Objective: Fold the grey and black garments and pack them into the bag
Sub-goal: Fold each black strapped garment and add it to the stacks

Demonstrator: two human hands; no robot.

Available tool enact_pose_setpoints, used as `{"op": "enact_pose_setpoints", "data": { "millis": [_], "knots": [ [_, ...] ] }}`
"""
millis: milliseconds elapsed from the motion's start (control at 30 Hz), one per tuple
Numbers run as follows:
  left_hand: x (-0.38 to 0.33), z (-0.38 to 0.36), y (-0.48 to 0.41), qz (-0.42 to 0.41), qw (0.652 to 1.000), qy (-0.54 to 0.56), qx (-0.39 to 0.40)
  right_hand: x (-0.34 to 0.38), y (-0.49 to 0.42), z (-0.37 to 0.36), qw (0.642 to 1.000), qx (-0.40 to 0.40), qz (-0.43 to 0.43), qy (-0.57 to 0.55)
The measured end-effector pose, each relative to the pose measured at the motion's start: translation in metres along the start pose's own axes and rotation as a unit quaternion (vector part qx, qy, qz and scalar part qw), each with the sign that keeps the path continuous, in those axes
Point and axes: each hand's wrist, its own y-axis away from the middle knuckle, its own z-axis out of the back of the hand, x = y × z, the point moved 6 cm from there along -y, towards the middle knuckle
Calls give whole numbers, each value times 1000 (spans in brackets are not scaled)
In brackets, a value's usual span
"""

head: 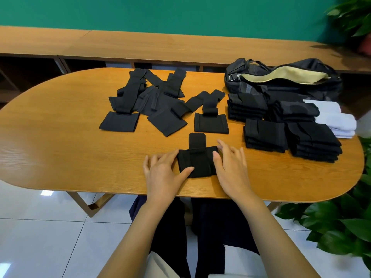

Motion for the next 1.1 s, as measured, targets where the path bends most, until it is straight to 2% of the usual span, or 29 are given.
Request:
{"op": "enact_pose_setpoints", "data": {
  "millis": [133,400,567,700,800,967,1100],
  "knots": [
    [0,0,1,-11,1000,4,0,-3,-10,2,1000,-10,21,20],
    [-2,1,1,-19,1000,11,8,1,-19,-9,998,40,40,36],
    [-3,1,2,-46,998,33,5,0,-13,1,998,-6,55,25],
    [-7,-4,4,-129,987,54,75,-3,3,8,991,-2,123,59],
    [-9,-9,5,-147,979,34,135,-9,14,6,987,25,141,72],
    [-14,-7,9,-194,977,-16,91,-10,26,7,986,43,149,62],
    [-14,-2,11,-179,983,2,44,-3,28,9,984,22,163,66]
  ]
}}
